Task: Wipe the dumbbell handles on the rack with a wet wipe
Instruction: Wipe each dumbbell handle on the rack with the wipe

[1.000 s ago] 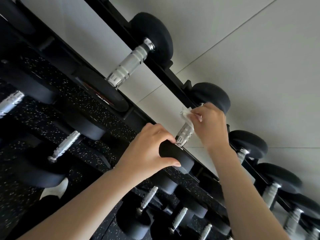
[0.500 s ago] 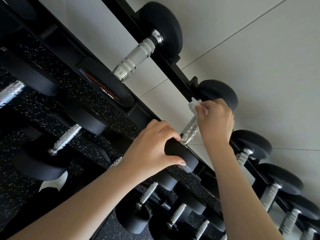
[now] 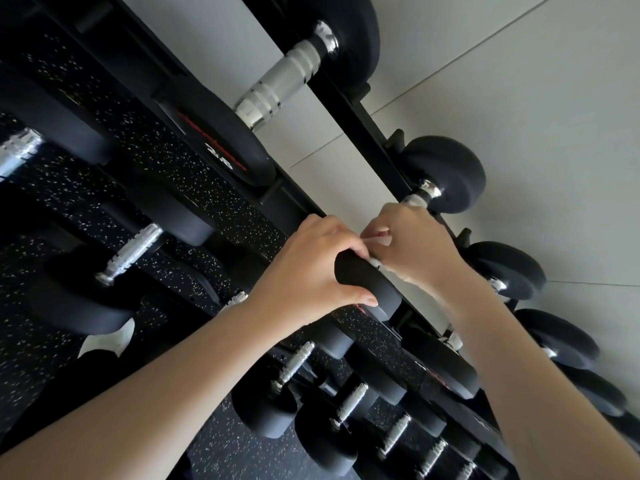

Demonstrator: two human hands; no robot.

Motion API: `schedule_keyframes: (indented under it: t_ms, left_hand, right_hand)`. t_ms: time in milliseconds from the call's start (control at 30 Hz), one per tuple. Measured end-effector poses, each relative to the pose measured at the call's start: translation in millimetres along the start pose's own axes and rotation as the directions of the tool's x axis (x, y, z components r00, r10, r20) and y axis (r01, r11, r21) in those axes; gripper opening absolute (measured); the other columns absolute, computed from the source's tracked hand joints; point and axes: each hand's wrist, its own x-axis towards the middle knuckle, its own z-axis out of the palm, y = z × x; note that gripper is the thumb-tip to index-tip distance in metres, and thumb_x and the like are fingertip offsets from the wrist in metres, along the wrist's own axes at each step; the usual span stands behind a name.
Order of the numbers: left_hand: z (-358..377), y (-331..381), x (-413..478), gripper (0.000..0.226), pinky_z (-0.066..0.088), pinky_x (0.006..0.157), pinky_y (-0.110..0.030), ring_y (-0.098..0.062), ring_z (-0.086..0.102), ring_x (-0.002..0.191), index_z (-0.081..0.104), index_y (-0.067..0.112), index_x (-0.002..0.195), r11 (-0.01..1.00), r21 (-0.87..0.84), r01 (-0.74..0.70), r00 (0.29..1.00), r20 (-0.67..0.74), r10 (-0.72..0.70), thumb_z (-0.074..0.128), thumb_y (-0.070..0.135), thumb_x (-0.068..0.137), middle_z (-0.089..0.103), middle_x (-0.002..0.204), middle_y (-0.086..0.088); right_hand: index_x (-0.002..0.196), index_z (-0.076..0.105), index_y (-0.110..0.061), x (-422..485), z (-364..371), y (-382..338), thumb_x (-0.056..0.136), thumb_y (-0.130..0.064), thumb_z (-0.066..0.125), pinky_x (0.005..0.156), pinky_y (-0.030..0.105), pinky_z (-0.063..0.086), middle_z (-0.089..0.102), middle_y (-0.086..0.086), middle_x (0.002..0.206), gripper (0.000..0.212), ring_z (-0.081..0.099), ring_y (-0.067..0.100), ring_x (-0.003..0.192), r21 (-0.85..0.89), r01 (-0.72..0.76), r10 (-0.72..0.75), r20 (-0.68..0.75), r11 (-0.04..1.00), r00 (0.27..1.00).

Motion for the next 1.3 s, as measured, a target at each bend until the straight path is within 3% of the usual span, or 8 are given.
schedule_keyframes:
  t_ms: [200, 433, 633, 767, 867, 1000, 1100, 1300]
  left_hand:
    - [-1.6, 1.0, 0.4, 0.042, 0.035, 0.087, -0.027, -0.011, 0.042, 0.1, 0.066, 0.025, 0.092, 1.0, -0.017, 0.002, 1.0, 0.005, -0.002, 0.085, 0.038, 0.057, 0.055, 0.098, 0.009]
    - [-1.6, -0.8, 1.4, 0.044, 0.036, 0.087, -0.026, -0.007, 0.04, 0.099, 0.066, 0.024, 0.095, 1.0, 0.005, 0.0, 1.0, 0.02, 0.0, 0.083, 0.041, 0.059, 0.053, 0.098, 0.013]
    - [-1.6, -1.5, 1.2, 0.043, 0.037, 0.088, -0.027, -0.007, 0.04, 0.101, 0.065, 0.024, 0.096, 1.0, 0.007, -0.009, 1.0, 0.022, 0.009, 0.083, 0.041, 0.06, 0.053, 0.099, 0.013]
    - [-0.9, -2.9, 1.1, 0.044, 0.035, 0.087, -0.023, -0.006, 0.04, 0.101, 0.065, 0.025, 0.096, 1.0, 0.009, -0.015, 1.0, 0.021, 0.015, 0.083, 0.043, 0.06, 0.053, 0.099, 0.013]
    - [-0.6, -3.2, 1.5, 0.044, 0.035, 0.087, -0.023, -0.007, 0.04, 0.101, 0.065, 0.025, 0.096, 1.0, 0.021, -0.014, 1.0, 0.026, 0.013, 0.083, 0.043, 0.06, 0.053, 0.099, 0.012]
    - [-0.4, -3.3, 2.1, 0.044, 0.035, 0.087, -0.023, -0.008, 0.04, 0.101, 0.065, 0.026, 0.095, 0.999, 0.035, -0.012, 1.0, 0.024, 0.011, 0.083, 0.043, 0.059, 0.053, 0.099, 0.011]
    - [-0.6, -3.0, 2.0, 0.044, 0.036, 0.088, -0.026, -0.009, 0.04, 0.102, 0.065, 0.026, 0.096, 0.999, 0.037, -0.009, 0.999, 0.031, 0.008, 0.082, 0.044, 0.06, 0.053, 0.1, 0.011]
    - [-0.6, -4.1, 2.0, 0.044, 0.034, 0.088, -0.021, -0.007, 0.041, 0.102, 0.064, 0.027, 0.096, 0.998, 0.055, -0.023, 0.999, 0.036, 0.021, 0.08, 0.047, 0.06, 0.053, 0.099, 0.012]
  right_hand:
    - [0.084, 0.071, -0.025, 12.2, -9.5, -1.1, 0.083, -0.026, 0.057, 0.052, 0.023, 0.029, 0.053, -0.008, 0.087, 0.014, 0.051, 0.018, 0.086, -0.077, -0.028, 0.029, 0.014, 0.997, 0.999]
    - [0.092, 0.068, -0.006, 30.9, -23.3, 12.0, 0.09, -0.02, 0.053, 0.06, 0.034, 0.04, 0.052, 0.007, 0.093, 0.021, 0.05, 0.031, 0.075, -0.229, -0.185, 0.132, -0.232, 0.956, 0.964]
    - [0.081, 0.061, -0.001, 26.4, -17.0, 17.8, 0.083, 0.001, 0.059, 0.046, 0.025, 0.012, 0.034, 0.006, 0.083, 0.004, 0.029, 0.023, 0.053, -0.353, -0.258, 0.117, -0.374, 0.9, 0.92]
    - [0.093, 0.065, -0.003, 21.9, -11.9, 18.8, 0.092, -0.014, 0.054, 0.054, 0.033, 0.034, 0.047, 0.01, 0.092, 0.016, 0.046, 0.032, 0.065, -0.263, -0.242, 0.135, -0.37, 0.934, 0.919]
    - [0.1, 0.068, -0.009, 10.1, -4.9, 14.1, 0.094, -0.024, 0.052, 0.061, 0.033, 0.037, 0.054, 0.009, 0.098, 0.023, 0.057, 0.035, 0.08, -0.148, -0.18, 0.12, -0.345, 0.972, 0.931]
    - [0.096, 0.072, -0.011, -7.1, 14.3, 8.1, 0.089, -0.023, 0.06, 0.062, 0.039, 0.049, 0.059, 0.008, 0.099, 0.018, 0.061, 0.035, 0.08, 0.034, -0.061, 0.069, -0.345, 0.998, 0.936]
    - [0.093, 0.072, -0.011, -8.6, 17.8, 15.7, 0.089, -0.022, 0.06, 0.064, 0.042, 0.05, 0.061, 0.007, 0.096, 0.016, 0.06, 0.029, 0.078, 0.1, -0.033, 0.07, -0.384, 0.994, 0.921]
    - [0.091, 0.07, -0.007, 4.9, 11.1, 41.9, 0.086, -0.024, 0.064, 0.062, 0.033, 0.046, 0.063, 0.009, 0.088, 0.019, 0.058, 0.024, 0.07, 0.21, -0.066, 0.175, -0.556, 0.975, 0.812]
